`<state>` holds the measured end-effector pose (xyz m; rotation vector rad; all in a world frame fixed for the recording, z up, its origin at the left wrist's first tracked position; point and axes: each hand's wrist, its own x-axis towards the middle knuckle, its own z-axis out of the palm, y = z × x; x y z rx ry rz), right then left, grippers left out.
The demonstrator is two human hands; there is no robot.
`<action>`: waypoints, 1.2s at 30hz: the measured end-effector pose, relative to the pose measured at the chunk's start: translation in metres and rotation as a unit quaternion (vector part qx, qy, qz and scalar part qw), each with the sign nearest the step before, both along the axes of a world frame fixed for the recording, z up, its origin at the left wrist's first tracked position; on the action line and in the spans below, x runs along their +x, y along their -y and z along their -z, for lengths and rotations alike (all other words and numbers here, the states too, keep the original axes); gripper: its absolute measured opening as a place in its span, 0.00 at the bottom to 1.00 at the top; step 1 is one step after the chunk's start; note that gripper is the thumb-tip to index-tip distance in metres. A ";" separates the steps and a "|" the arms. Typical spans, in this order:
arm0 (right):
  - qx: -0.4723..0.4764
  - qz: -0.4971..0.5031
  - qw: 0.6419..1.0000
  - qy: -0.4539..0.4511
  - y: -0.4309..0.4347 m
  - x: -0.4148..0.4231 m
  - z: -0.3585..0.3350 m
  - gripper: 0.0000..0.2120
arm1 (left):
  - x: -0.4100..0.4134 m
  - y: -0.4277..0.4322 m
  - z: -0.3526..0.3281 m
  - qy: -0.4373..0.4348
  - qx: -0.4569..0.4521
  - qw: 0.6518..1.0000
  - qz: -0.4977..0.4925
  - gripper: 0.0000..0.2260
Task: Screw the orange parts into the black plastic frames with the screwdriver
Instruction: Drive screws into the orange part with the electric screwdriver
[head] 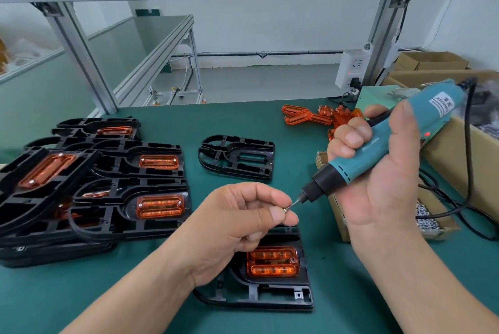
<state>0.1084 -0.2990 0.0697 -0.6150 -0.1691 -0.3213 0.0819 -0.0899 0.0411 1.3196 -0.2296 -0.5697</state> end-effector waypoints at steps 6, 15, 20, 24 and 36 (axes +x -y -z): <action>-0.017 -0.002 1.000 -0.019 -0.003 0.004 0.004 0.14 | 0.000 0.001 0.001 0.128 0.101 0.985 -0.048 0.05; -0.007 -0.022 0.999 -0.034 -0.003 0.008 0.013 0.13 | -0.005 0.002 -0.002 0.160 0.168 0.972 -0.034 0.06; -0.018 -0.026 0.998 -0.047 -0.004 0.009 0.015 0.11 | -0.004 0.003 -0.001 0.167 0.212 0.963 -0.017 0.07; -0.032 -0.033 0.997 -0.057 -0.004 0.010 0.017 0.10 | -0.005 0.005 0.000 0.165 0.218 0.962 0.012 0.07; -0.114 -0.111 0.986 -0.047 0.003 0.014 0.015 0.09 | -0.003 -0.009 0.001 0.402 0.521 0.752 -0.041 0.23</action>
